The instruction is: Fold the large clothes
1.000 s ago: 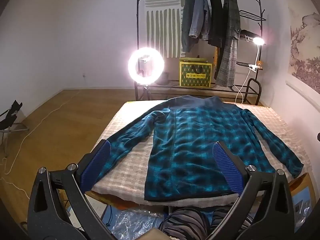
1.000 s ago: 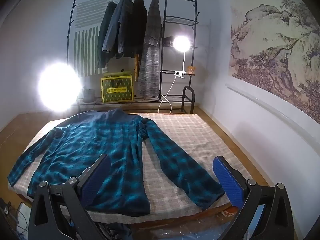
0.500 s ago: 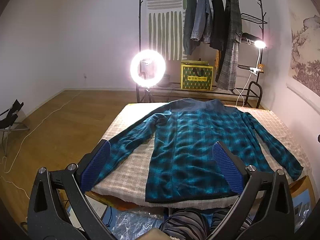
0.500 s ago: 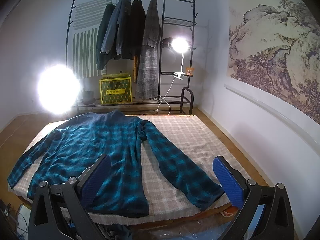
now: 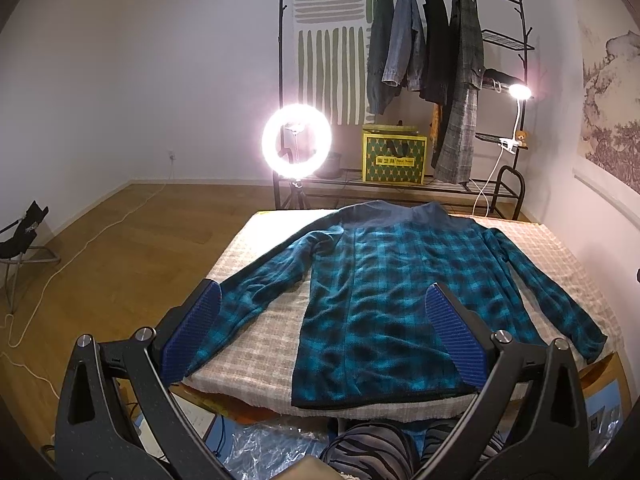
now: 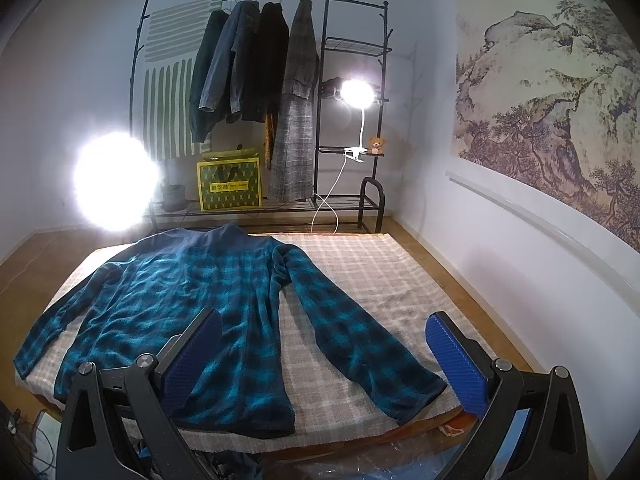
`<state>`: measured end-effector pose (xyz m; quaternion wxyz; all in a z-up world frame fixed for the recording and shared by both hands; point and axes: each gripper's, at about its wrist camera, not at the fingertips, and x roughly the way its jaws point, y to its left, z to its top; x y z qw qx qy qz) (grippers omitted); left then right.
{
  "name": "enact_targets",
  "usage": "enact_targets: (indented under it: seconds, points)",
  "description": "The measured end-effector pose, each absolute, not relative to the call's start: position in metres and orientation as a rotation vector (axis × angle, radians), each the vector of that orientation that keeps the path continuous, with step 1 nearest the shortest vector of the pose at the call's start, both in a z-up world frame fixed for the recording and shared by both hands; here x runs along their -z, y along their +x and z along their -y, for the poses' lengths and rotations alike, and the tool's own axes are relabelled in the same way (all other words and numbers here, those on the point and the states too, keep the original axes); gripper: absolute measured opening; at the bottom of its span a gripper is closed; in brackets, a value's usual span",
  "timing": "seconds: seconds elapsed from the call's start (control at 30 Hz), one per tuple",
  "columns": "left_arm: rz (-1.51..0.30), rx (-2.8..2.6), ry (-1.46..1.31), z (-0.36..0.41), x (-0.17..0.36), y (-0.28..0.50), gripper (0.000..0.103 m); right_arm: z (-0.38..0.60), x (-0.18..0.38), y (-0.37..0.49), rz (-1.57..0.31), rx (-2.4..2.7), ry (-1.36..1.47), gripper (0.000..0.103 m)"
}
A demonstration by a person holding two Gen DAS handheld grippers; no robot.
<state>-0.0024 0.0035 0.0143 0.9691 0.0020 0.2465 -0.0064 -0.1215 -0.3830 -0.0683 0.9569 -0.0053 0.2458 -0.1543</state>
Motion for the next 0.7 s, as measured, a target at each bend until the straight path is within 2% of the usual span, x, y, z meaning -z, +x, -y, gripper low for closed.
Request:
enact_targets:
  seconds: [0.7]
  points:
    - [-0.495,0.012,0.008,-0.0039,-0.0173,-0.0033,0.103,0.3795,0.0693,-0.1228,-0.503,0.308,-0.007,0.103]
